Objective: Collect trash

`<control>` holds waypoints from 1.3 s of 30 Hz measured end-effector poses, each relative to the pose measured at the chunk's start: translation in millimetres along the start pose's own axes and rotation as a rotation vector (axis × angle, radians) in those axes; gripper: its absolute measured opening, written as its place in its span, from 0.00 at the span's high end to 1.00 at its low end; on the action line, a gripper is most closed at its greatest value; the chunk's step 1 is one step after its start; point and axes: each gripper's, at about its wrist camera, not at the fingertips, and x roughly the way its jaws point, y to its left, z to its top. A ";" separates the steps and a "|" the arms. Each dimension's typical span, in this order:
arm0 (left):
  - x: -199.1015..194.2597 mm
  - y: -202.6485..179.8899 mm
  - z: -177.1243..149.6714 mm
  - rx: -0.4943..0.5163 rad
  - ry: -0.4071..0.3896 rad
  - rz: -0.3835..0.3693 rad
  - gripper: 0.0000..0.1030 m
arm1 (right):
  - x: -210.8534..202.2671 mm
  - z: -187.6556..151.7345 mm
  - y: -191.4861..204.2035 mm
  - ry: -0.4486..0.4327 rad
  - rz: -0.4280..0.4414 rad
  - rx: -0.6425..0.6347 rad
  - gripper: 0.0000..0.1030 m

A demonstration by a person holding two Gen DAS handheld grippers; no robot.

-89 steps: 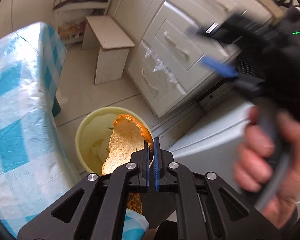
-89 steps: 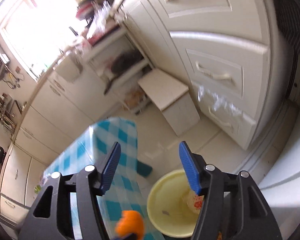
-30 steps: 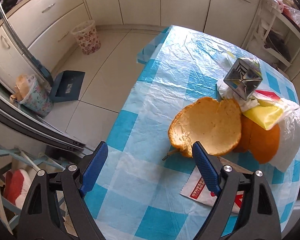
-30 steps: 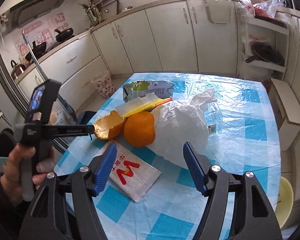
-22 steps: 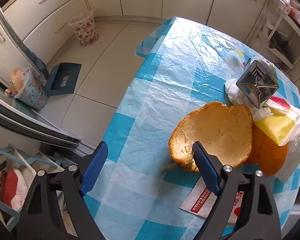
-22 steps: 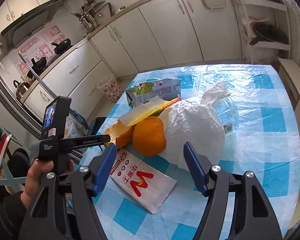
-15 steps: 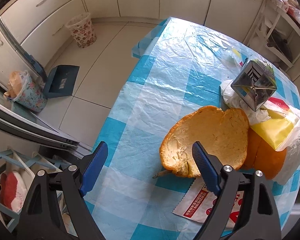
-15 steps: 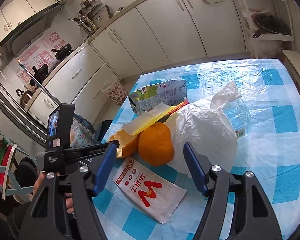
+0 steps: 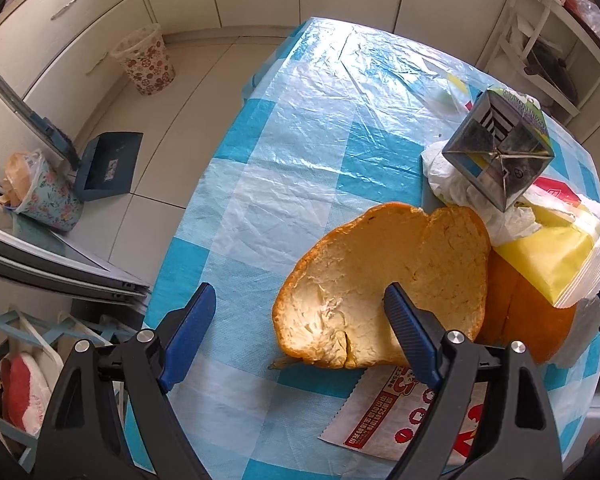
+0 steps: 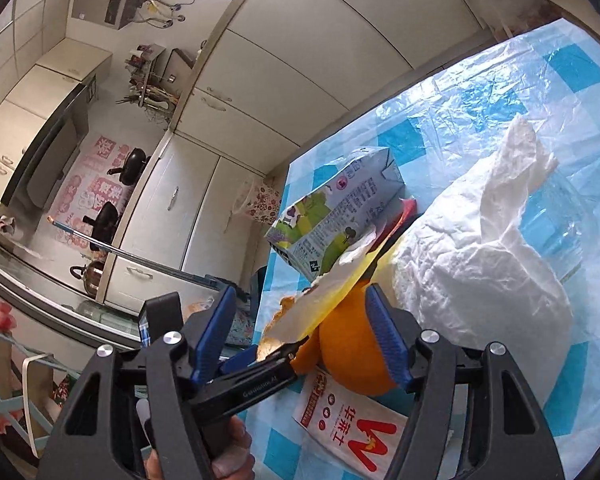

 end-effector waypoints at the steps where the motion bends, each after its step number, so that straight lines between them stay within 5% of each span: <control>1: 0.3 0.2 0.2 0.000 0.000 -0.004 0.20 | 2.6 1.8 -1.9 0.003 -0.006 0.012 0.46; 5: 0.5 0.8 0.1 0.009 -0.005 -0.016 0.22 | 6.8 4.7 -11.8 0.007 -0.030 0.049 0.65; 9: -3.1 -0.3 -1.0 0.026 -0.016 -0.047 0.43 | 1.5 5.9 -12.8 0.007 -0.015 0.034 0.94; 10: -5.2 -1.2 -1.5 0.032 -0.019 -0.059 0.55 | -0.5 5.8 -11.0 0.004 -0.017 0.019 0.95; 15: -17.7 -1.5 -4.7 0.041 -0.041 -0.061 0.80 | -15.6 3.7 -0.1 -0.015 0.010 -0.040 0.97; 29: -61.5 24.4 -21.7 0.025 -0.087 -0.214 0.89 | -96.0 -20.4 13.2 0.013 0.073 -0.239 0.97; 33: -68.4 30.2 -33.0 0.047 -0.082 -0.224 0.89 | -102.2 -35.7 1.9 0.091 -0.029 -0.303 0.97; 39: -43.5 29.4 -45.4 0.055 0.021 -0.176 0.88 | -90.2 -50.9 -45.8 0.187 -0.176 -0.228 0.97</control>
